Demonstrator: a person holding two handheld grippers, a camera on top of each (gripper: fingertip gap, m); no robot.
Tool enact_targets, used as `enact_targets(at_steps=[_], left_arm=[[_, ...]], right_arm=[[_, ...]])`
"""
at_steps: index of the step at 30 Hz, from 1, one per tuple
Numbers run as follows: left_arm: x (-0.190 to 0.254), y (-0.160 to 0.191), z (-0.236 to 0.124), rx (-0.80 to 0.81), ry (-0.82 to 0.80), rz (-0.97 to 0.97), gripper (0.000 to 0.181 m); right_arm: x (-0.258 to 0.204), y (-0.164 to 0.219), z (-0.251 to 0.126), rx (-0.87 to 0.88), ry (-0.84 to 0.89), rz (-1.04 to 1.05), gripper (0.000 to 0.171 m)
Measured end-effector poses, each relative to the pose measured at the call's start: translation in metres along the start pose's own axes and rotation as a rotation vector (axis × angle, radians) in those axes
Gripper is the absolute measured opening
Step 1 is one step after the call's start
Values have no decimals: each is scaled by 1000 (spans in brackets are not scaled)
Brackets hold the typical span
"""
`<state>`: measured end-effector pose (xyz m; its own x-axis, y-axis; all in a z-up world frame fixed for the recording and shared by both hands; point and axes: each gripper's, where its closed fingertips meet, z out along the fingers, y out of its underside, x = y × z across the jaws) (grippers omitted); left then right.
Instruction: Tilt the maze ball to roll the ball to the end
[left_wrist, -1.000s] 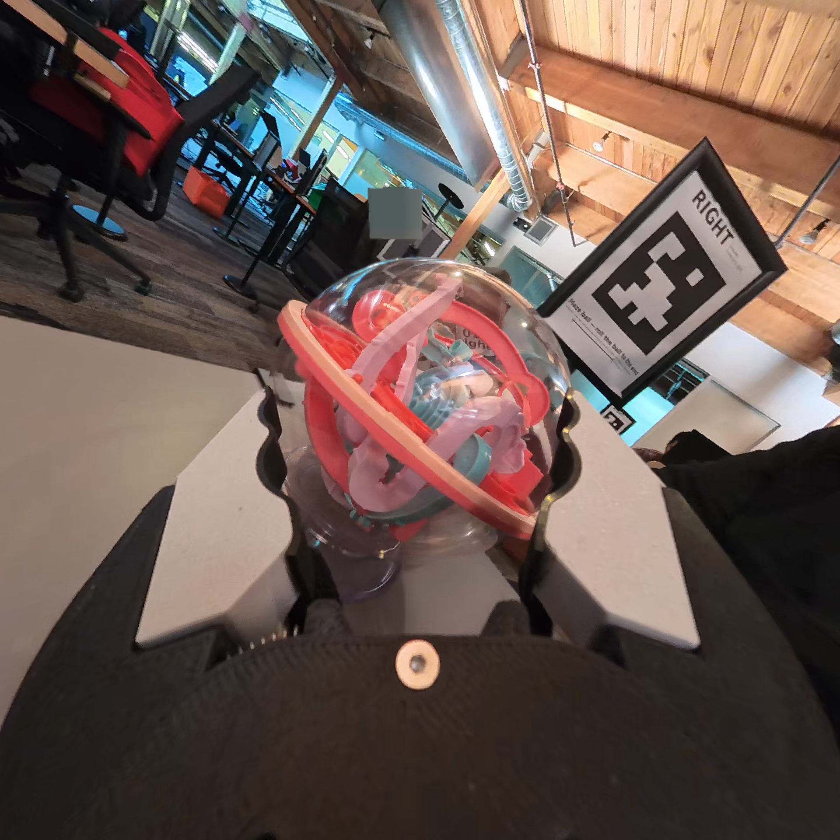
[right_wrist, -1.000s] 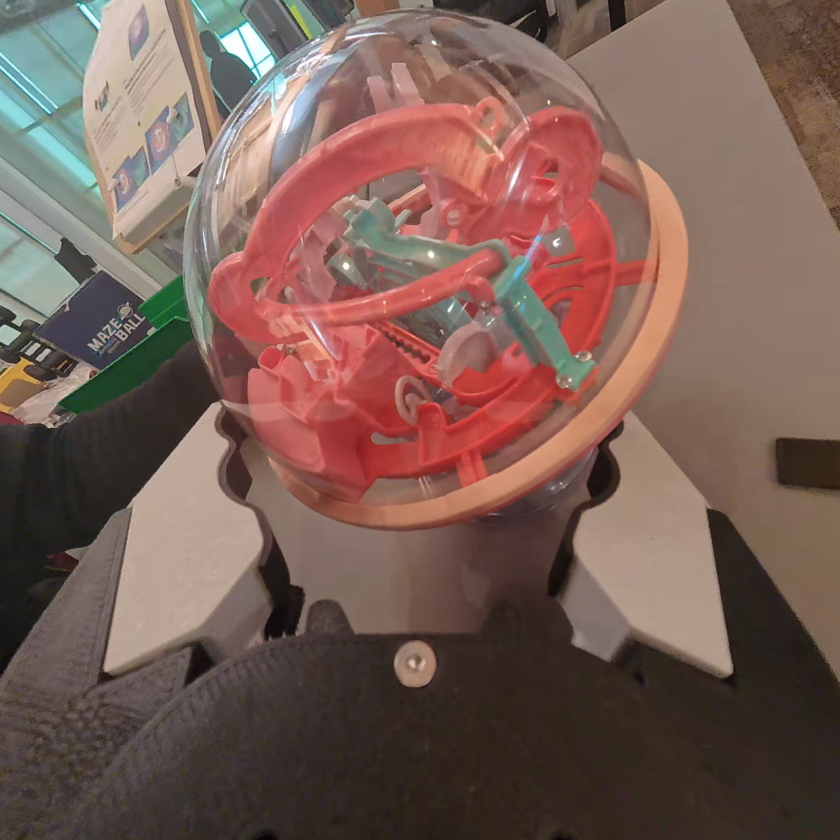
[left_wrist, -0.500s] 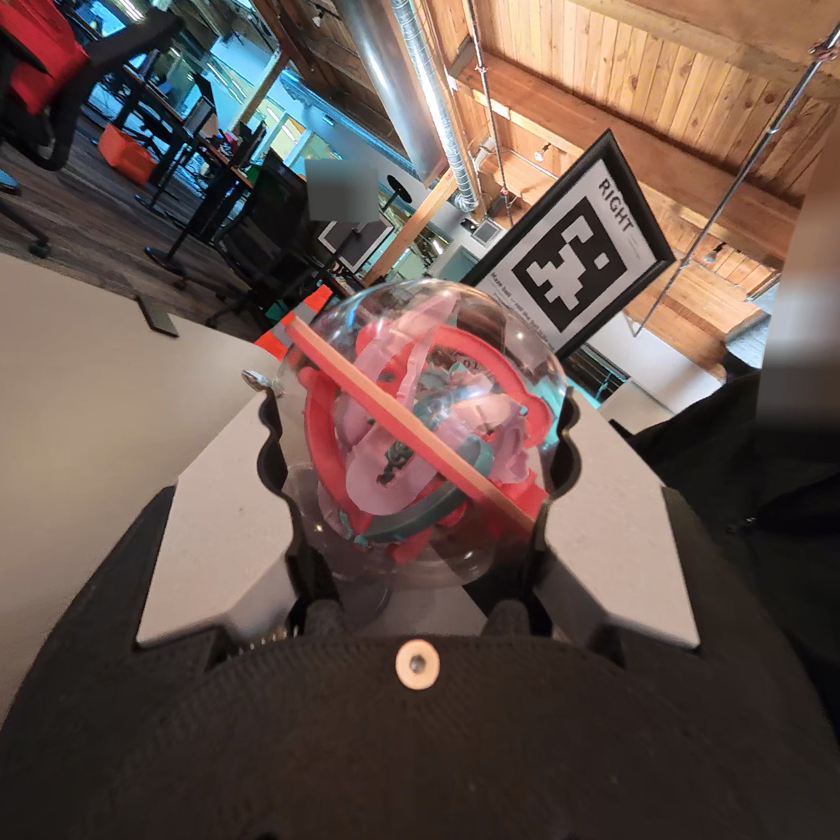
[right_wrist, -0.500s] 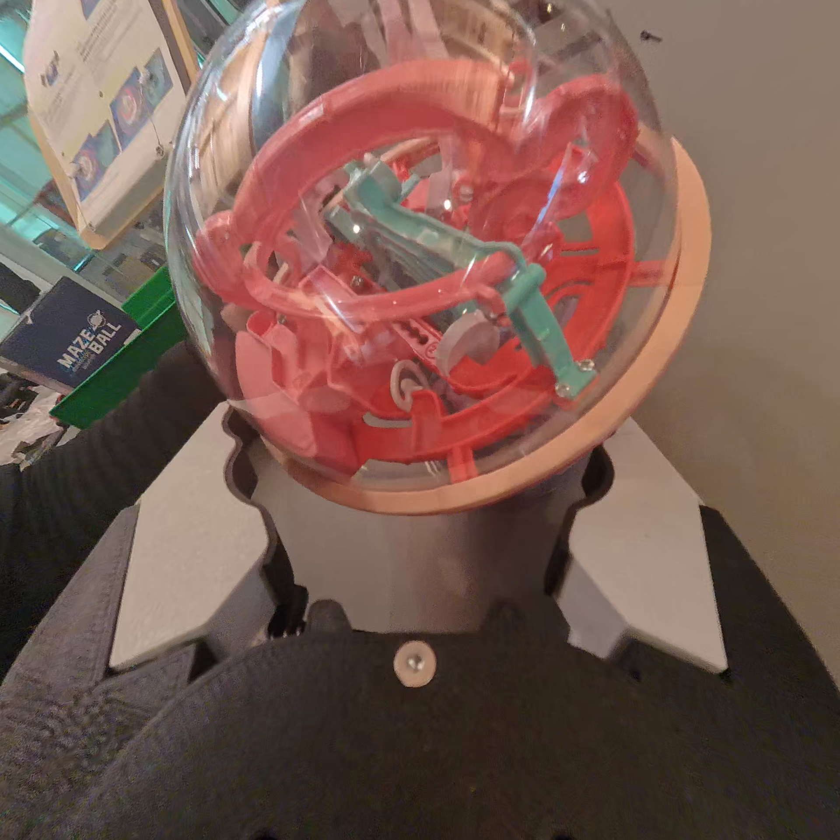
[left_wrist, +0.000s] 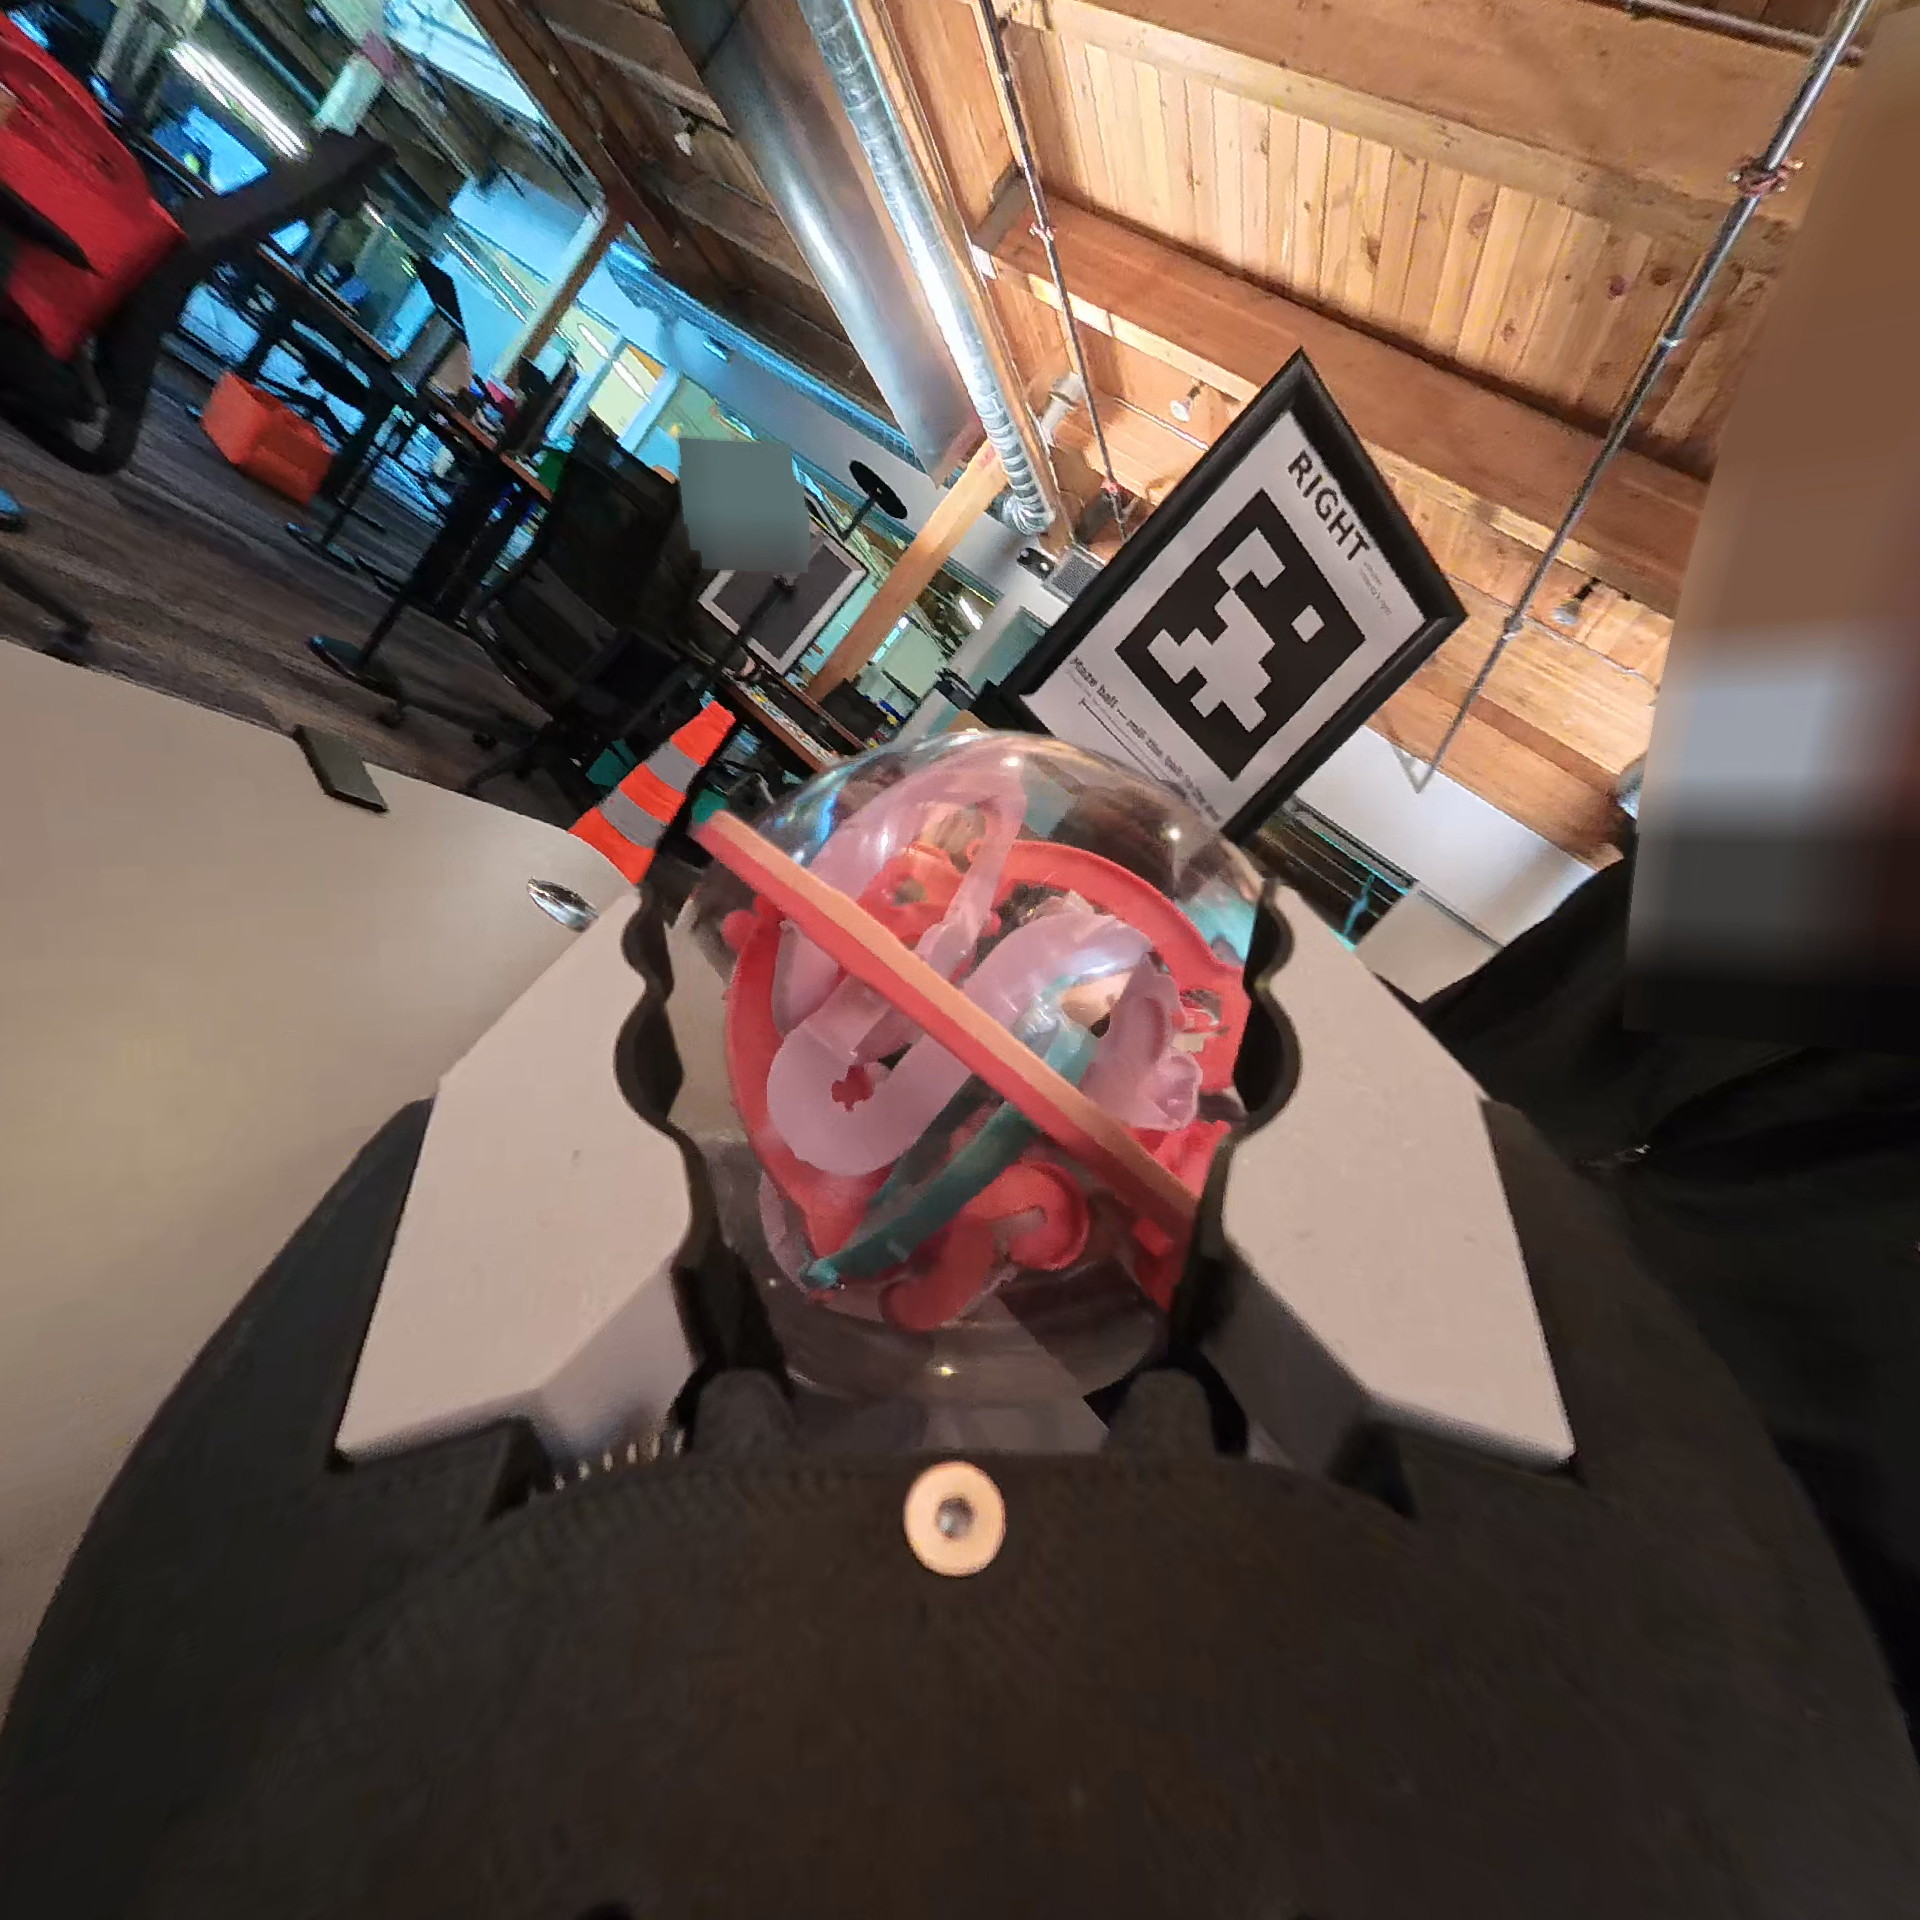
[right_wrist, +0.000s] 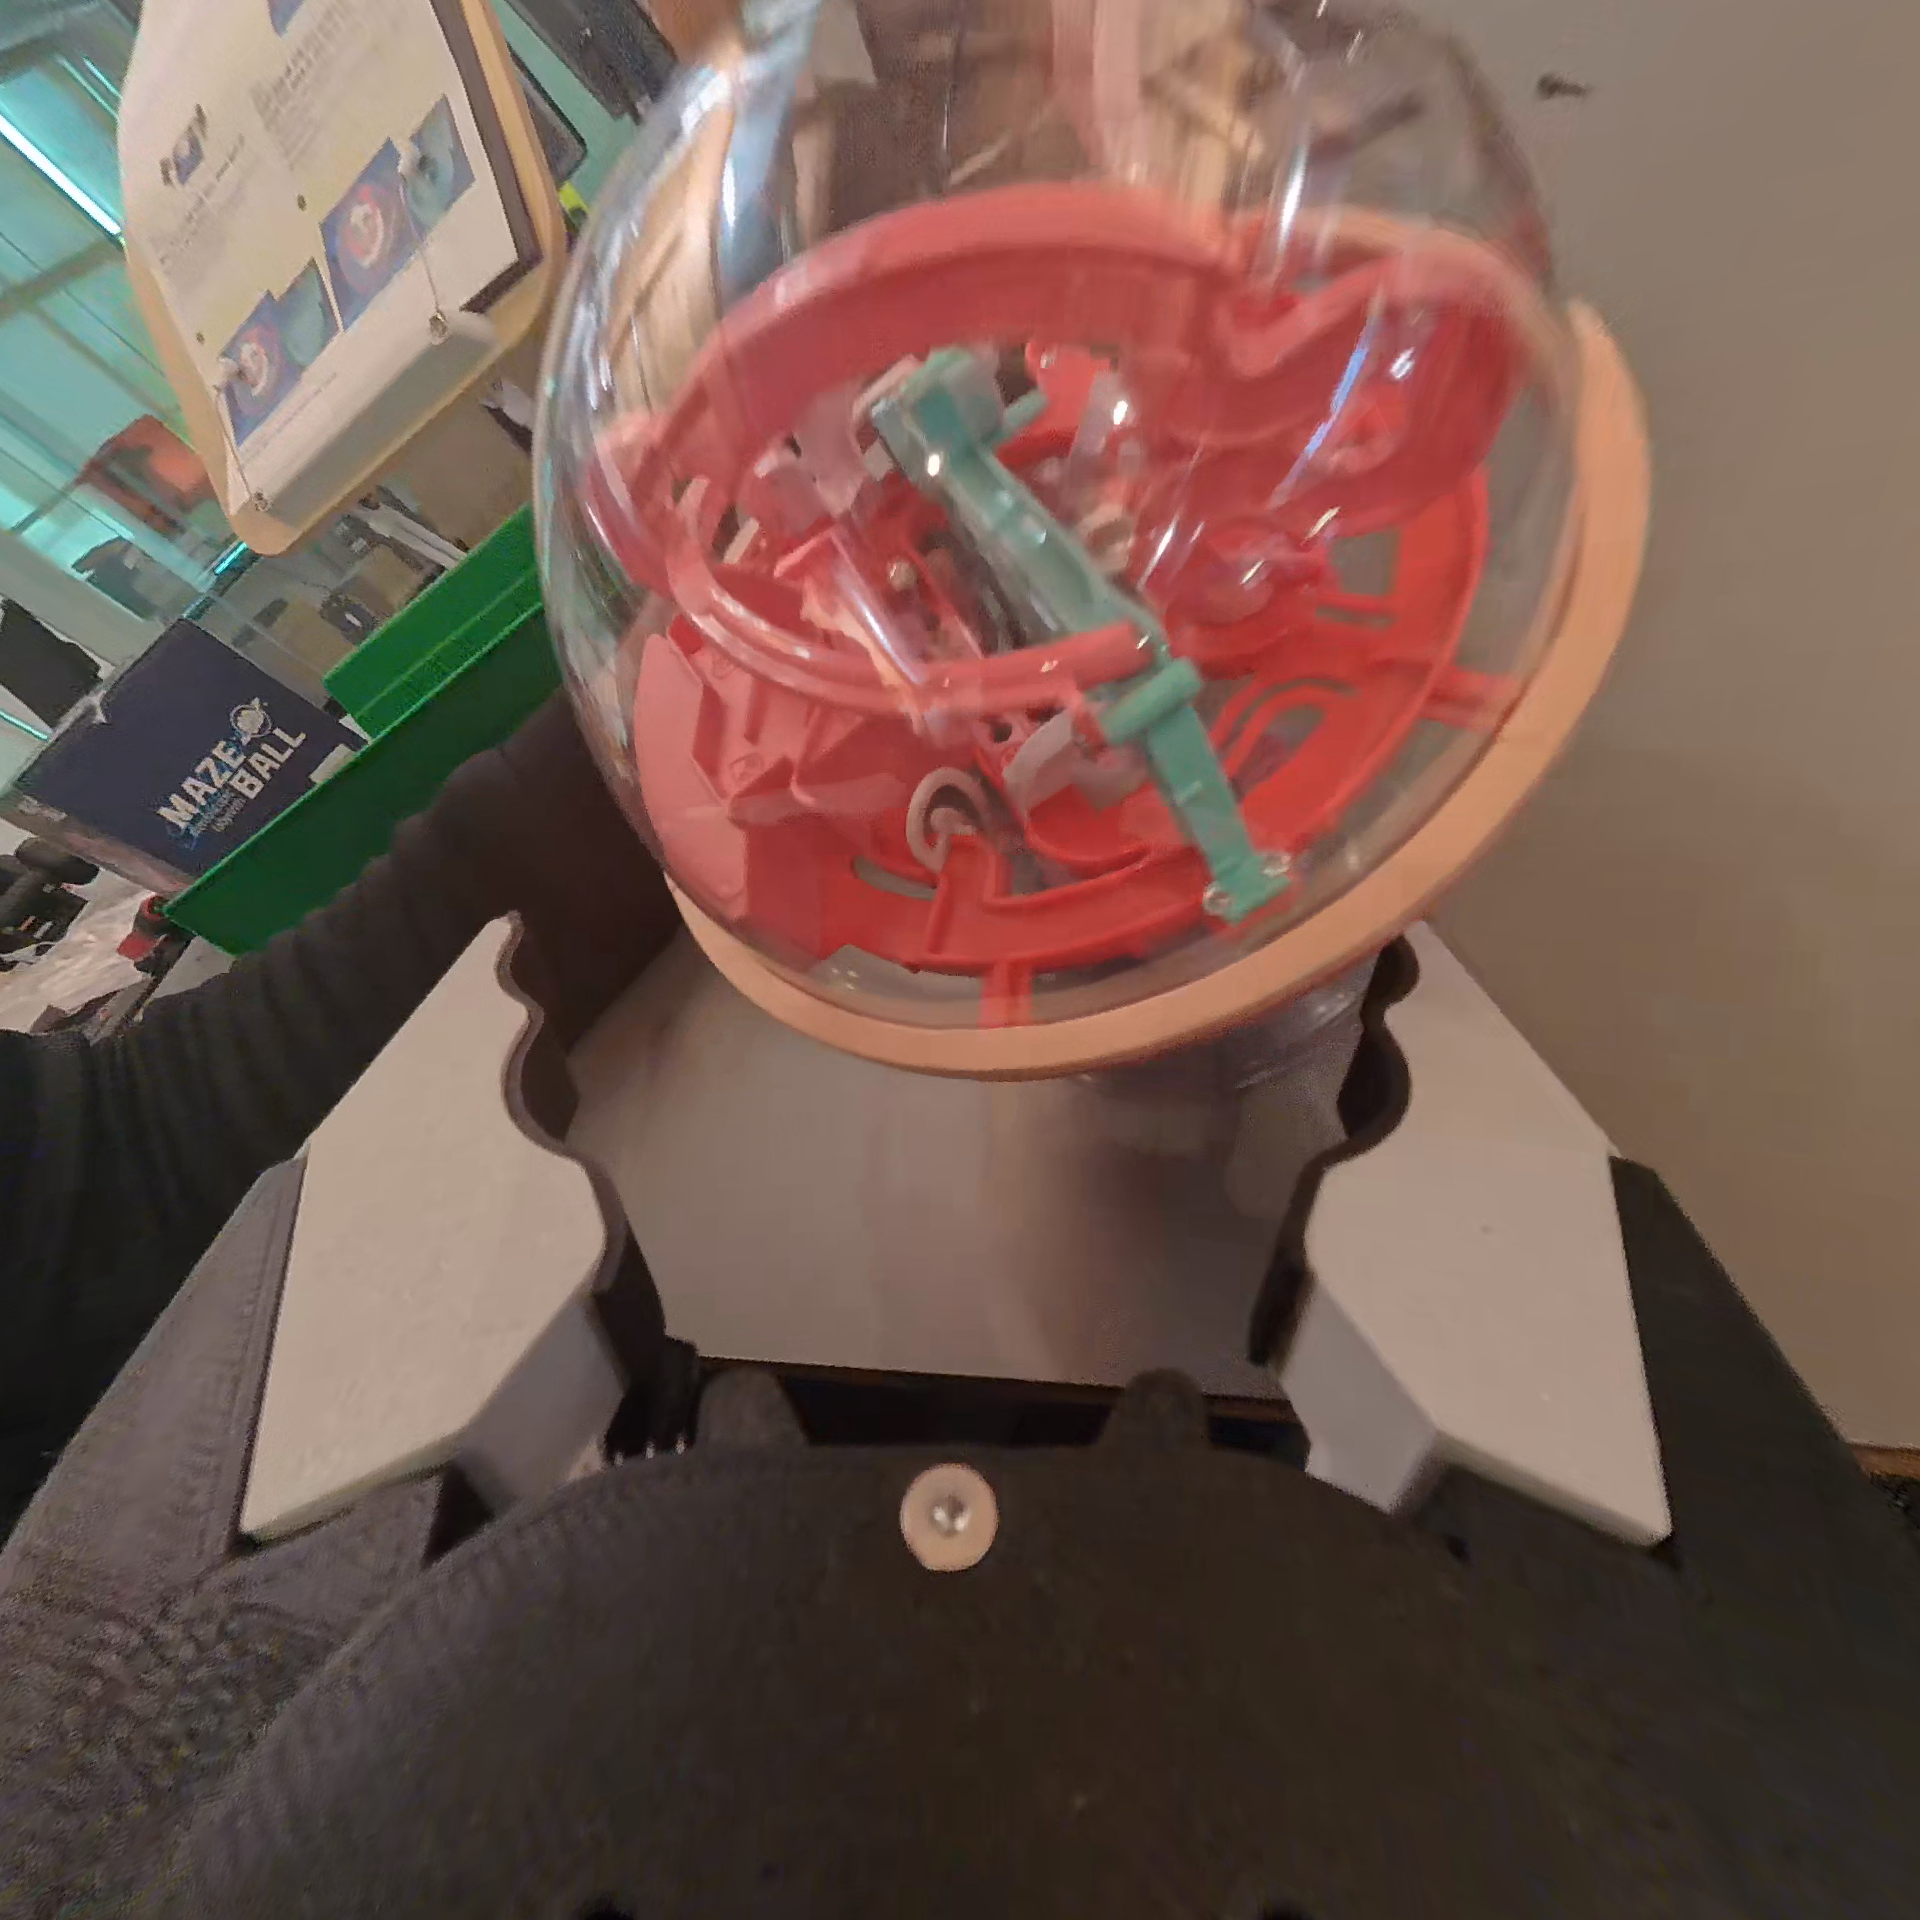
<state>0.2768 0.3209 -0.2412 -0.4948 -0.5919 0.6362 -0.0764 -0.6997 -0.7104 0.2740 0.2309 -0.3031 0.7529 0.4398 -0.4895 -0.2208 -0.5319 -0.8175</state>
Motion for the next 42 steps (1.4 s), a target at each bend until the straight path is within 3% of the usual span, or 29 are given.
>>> enact_targets(at_steps=[7,12,16,24,28,42], left_arm=[[5,-13,-6,68,-146,109,115],[24,-3,-8,100,-265,192,118],[29,4,-11,149,-425,271,130],[27,29,3,59,-540,327,125],[23,25,3,57,-511,303,125],[14,14,7,-7,-278,226,126]], right_arm=[[25,-31,-21,4,-27,-138,155],[33,-45,-19,-11,-161,-268,155],[36,-54,-11,-31,-289,-310,155],[29,-60,3,-93,-452,-413,155],[20,-59,3,-78,-447,-417,143],[18,-52,8,15,-132,-338,148]])
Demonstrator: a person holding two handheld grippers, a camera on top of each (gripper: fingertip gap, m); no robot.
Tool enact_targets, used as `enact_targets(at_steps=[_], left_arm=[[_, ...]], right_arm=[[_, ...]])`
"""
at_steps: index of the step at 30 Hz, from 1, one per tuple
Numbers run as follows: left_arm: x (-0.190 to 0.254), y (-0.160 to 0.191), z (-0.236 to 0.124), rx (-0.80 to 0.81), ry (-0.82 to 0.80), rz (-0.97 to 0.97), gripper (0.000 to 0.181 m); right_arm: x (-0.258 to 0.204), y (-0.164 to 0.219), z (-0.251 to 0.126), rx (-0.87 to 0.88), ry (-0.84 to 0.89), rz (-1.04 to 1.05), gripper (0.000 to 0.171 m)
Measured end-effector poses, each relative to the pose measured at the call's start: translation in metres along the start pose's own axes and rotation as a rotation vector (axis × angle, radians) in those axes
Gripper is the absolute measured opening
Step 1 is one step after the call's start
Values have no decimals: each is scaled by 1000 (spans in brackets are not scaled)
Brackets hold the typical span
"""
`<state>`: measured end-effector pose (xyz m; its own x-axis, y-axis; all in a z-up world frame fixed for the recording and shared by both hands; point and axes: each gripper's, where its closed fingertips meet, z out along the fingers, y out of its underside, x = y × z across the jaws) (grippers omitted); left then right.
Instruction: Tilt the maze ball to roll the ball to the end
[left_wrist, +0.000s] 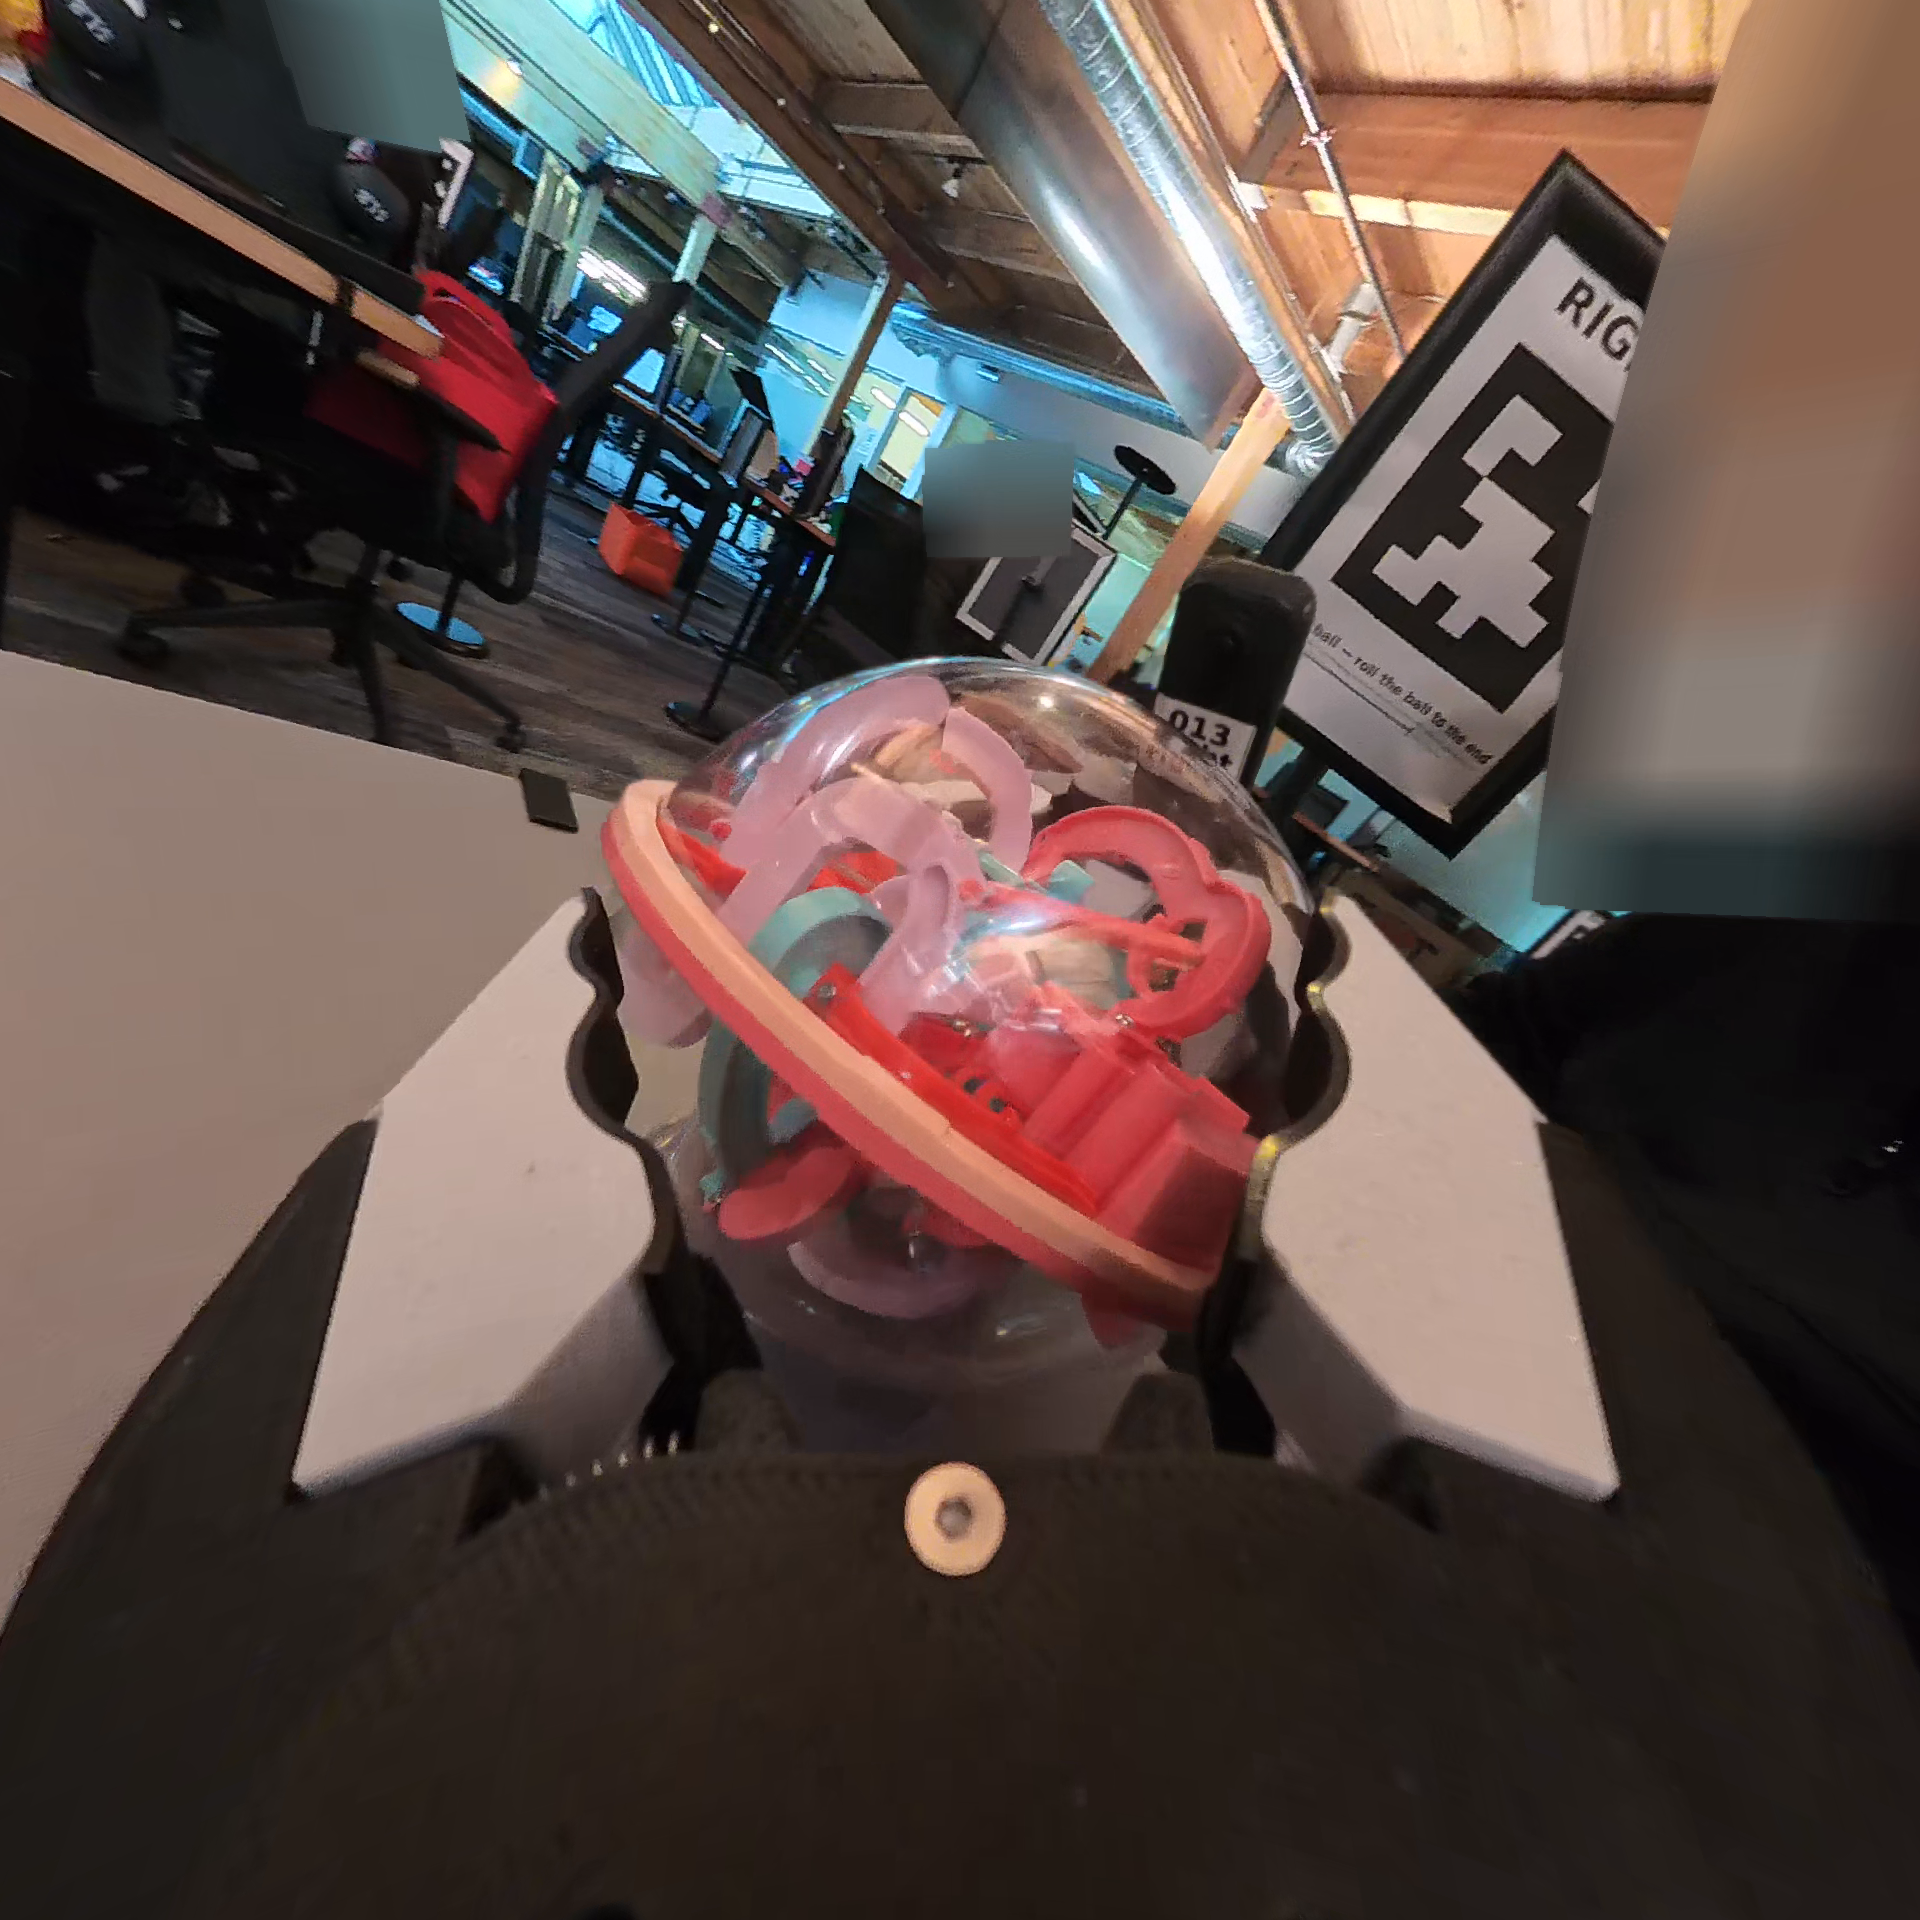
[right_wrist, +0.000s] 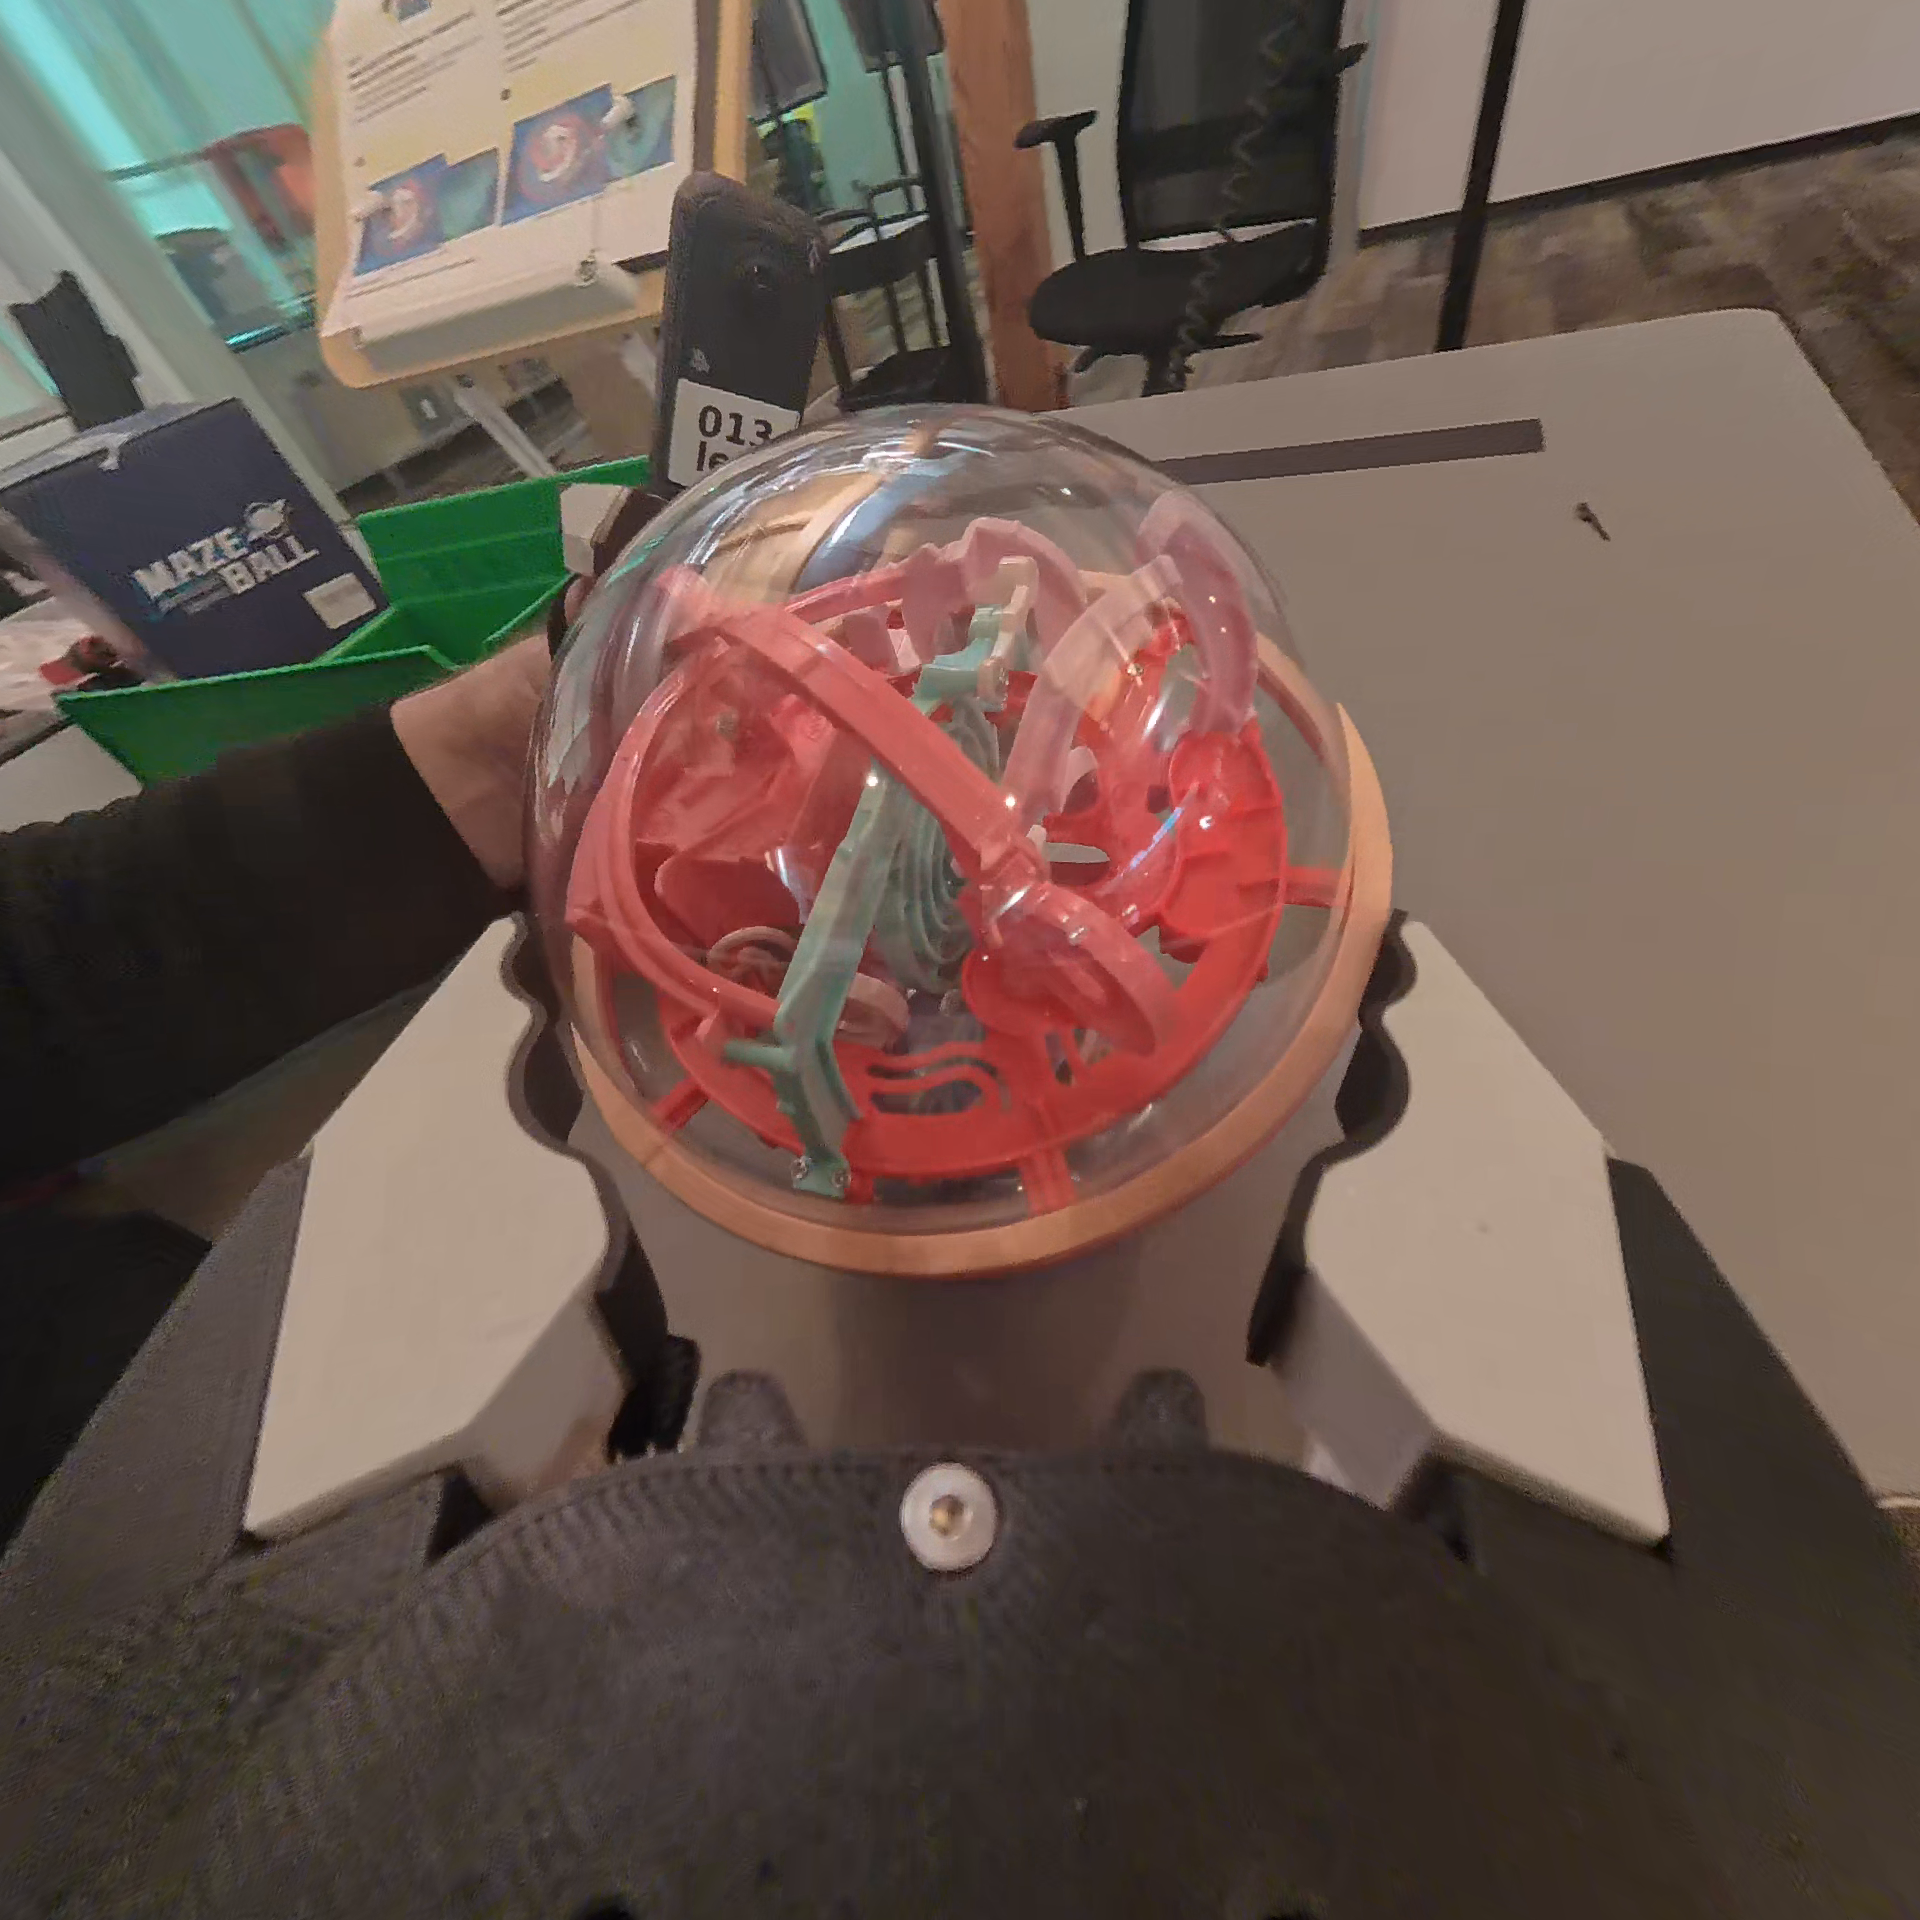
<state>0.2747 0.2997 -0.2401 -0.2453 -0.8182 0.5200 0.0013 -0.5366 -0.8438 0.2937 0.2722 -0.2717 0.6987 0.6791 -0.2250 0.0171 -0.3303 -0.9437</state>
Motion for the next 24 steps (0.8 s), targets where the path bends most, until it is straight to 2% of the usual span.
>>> enact_targets(at_steps=[6,10,11,15,19,23,24], left_arm=[[-4,-5,1,23,46,-34,123],[-10,-13,-8,55,20,-20,113],[-14,-15,-10,59,-8,-18,116],[-13,-14,-15,30,-54,14,116],[0,-16,-18,50,-83,32,124],[7,-5,-10,4,-149,65,137],[6,-1,-7,-21,-176,84,135]], right_arm=[[0,2,2,-28,92,58,148],[1,4,-1,-47,121,44,143],[1,5,-1,-50,117,36,142],[3,0,-2,-35,92,27,146],[14,-1,0,-46,42,1,152],[13,1,6,-45,-103,25,155],[10,2,9,-43,-145,21,155]])
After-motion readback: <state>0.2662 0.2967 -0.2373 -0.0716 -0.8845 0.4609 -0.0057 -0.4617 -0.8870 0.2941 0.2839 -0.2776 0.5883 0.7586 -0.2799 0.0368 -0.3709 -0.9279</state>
